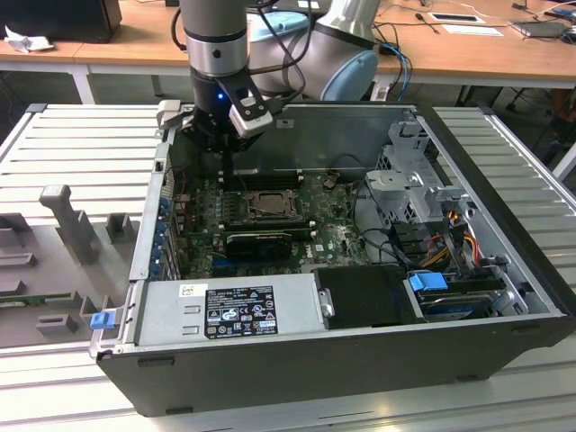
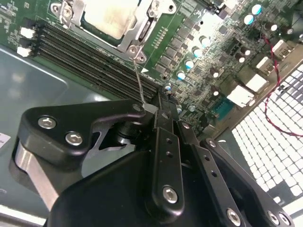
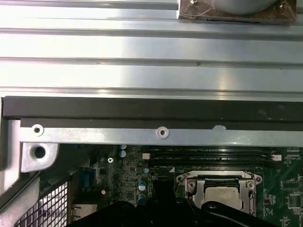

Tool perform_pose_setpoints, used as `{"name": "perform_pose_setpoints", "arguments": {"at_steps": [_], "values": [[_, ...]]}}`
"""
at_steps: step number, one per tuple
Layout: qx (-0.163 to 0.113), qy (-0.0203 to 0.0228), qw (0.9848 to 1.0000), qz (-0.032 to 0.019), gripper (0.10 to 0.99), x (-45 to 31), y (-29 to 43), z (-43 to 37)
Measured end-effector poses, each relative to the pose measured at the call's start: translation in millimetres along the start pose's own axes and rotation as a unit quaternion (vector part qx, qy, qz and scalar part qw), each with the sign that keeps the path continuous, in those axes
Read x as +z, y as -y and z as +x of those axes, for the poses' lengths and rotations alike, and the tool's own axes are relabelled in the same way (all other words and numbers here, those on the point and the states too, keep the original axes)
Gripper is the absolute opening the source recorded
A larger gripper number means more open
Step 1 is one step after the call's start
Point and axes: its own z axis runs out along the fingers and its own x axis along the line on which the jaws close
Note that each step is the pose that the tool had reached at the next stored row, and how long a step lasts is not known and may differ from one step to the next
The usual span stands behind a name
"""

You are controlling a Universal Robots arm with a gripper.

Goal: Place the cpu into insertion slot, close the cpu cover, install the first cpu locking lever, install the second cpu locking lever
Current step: 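Install the first cpu locking lever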

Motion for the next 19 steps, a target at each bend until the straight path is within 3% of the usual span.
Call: {"name": "perform_pose_setpoints", "arguments": {"at_steps": [19], "values": [[0.0, 0.0, 1.0, 0.0, 0.106, 1.0, 0.2, -30.8]]}}
